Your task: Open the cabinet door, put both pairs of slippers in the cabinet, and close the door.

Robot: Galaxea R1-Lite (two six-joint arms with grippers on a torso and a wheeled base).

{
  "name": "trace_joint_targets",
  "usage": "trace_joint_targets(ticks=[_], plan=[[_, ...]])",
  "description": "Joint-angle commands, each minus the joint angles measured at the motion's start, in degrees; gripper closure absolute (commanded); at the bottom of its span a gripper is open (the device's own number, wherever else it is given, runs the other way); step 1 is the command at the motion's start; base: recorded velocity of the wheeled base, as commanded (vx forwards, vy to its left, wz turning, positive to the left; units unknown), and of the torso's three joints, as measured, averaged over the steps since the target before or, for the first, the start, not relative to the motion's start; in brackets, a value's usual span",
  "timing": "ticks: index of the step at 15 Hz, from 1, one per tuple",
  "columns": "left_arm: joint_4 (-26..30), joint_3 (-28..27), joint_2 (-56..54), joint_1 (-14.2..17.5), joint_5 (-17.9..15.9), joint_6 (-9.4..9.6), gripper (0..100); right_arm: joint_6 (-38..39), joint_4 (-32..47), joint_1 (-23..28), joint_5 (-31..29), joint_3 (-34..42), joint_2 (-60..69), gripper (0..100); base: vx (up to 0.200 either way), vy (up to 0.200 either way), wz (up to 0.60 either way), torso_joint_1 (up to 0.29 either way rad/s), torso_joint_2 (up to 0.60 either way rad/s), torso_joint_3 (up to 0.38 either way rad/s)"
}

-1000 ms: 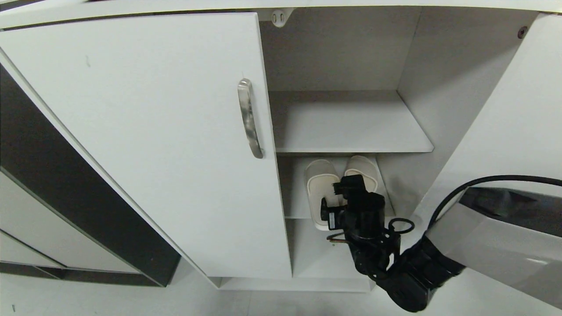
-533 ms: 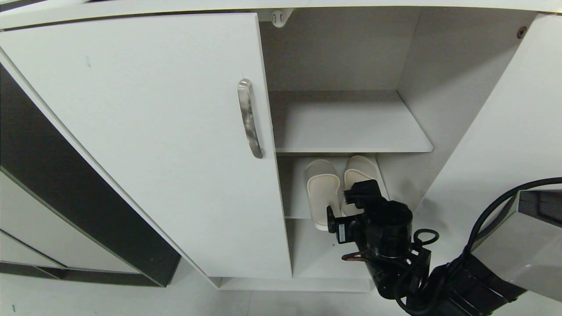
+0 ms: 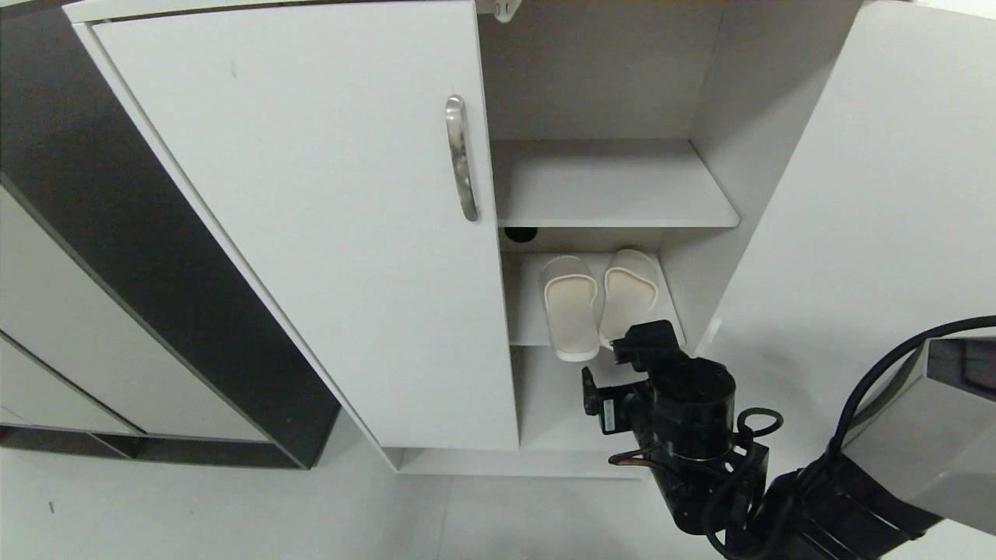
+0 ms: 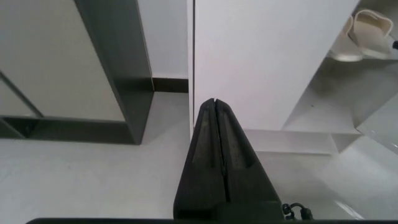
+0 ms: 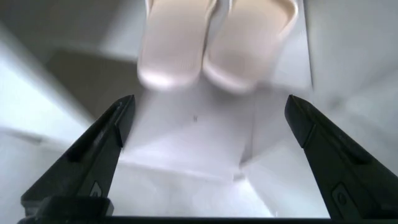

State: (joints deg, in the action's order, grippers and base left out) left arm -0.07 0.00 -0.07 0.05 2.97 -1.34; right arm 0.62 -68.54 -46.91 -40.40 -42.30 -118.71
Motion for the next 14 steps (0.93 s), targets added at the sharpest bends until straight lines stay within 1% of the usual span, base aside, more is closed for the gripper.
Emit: trace_joint_targets(ticks=[1,5,7,14], plan=[[0.0,0.0,0.1,0.0,0.0,0.02,100,0.0,0.0,0.0,0.0,0.2,0.0,0,0.000,0.000,0.00,0.000,0.00,0.000],[0.0,0.0,0.1,0.0,-0.1,0.11,100,-0.1,0.0,0.0,0.0,0.7,0.1,0,0.000,0.000,0.00,0.000,0.00,0.000],[0.0,0.0,0.1,0.0,-0.8,0.64,100,-0.1,0.0,0.0,-0.6,0.8,0.1,0,0.000,0.000,0.00,0.000,0.00,0.000],[0.0,0.0,0.1,0.0,-0.8,0.64,100,-0.1,0.0,-0.3,-0.9,0.6,-0.1,0,0.000,0.000,0.00,0.000,0.00,0.000]])
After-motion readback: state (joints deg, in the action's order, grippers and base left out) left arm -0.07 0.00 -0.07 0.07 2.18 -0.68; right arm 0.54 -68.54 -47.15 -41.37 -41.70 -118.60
